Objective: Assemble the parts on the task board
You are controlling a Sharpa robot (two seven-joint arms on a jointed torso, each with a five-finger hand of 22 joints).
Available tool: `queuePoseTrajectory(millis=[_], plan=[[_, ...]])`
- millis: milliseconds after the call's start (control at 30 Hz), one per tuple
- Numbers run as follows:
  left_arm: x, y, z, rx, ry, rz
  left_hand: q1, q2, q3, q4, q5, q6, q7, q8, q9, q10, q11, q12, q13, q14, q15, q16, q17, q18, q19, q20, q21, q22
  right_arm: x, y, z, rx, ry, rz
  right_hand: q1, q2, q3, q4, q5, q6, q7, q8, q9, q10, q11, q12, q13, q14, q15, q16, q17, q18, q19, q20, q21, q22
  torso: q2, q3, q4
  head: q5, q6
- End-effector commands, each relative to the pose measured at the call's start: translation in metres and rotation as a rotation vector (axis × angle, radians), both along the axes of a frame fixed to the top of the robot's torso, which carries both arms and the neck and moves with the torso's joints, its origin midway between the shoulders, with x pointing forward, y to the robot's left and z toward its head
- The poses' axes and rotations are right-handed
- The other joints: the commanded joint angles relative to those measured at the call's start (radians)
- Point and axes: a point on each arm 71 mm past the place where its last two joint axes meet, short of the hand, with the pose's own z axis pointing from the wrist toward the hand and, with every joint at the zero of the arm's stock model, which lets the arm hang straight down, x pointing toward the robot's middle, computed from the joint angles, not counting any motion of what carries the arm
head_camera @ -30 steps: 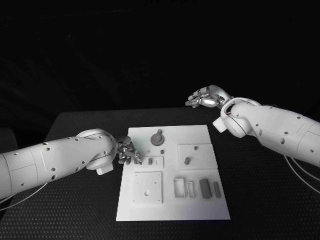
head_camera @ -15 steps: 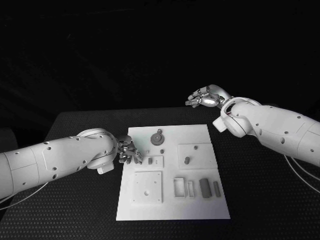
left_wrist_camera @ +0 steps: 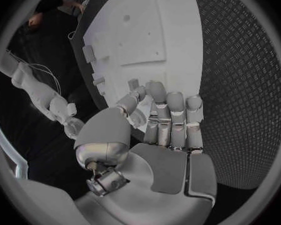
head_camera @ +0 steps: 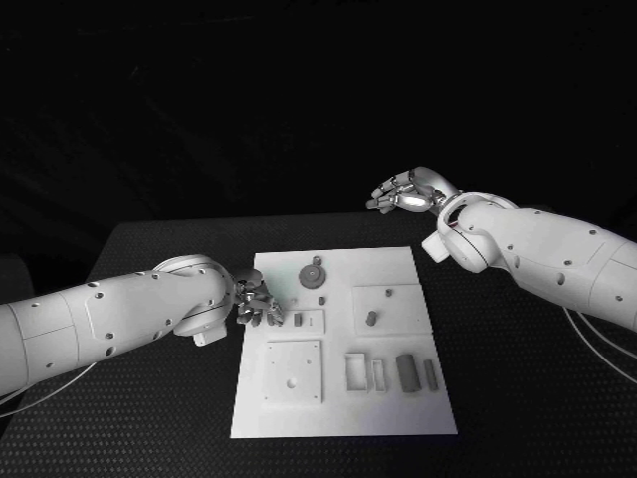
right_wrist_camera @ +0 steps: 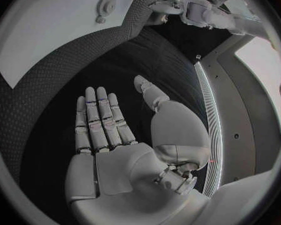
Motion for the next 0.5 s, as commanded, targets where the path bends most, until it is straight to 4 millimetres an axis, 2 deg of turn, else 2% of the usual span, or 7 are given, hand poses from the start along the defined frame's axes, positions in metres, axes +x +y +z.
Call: queuePoseTrajectory(millis=[33, 500], plan=[[-0.0025, 0.0008, -0.0041, 0.025, 0.018, -0.018, 0.005, 0.007, 0.032, -0.028, 0.002, 0.007, 0.003, 0.007, 0.014, 0.012, -0.006, -0.004, -0.001, 0.017, -0.026, 0.001, -0.001, -0.01, 0.009, -0.146, -0.003, 0.001, -0.0006, 0.0017, 0.0001, 0.004, -0.003, 0.014, 0.008, 0.002, -0.004, 0.001, -0.004, -0.006, 0.009, 0.005, -0.001, 0.004, 0.0, -0.007, -0.001, -0.003, -0.001, -0.005, -0.002, -0.02, -0.002, -0.002, -0.005, 0.001, 0.0, -0.0004, 0.0001, 0.0, -0.002], [-0.0036, 0.002, -0.0054, 0.027, 0.022, -0.015, 0.008, 0.006, 0.034, -0.031, 0.009, 0.01, 0.002, 0.006, 0.014, 0.015, -0.007, -0.005, -0.001, 0.02, -0.027, 0.002, -0.001, -0.01, 0.011, -0.146, -0.002, 0.001, -0.001, 0.0013, -0.0008, 0.004, -0.002, 0.013, 0.008, 0.002, -0.004, 0.001, -0.004, -0.007, 0.01, 0.005, -0.001, 0.004, 0.0, -0.008, -0.001, -0.002, -0.001, -0.005, -0.002, -0.02, -0.002, -0.002, -0.006, 0.002, -0.001, -0.0007, 0.0011, 0.005, -0.003]])
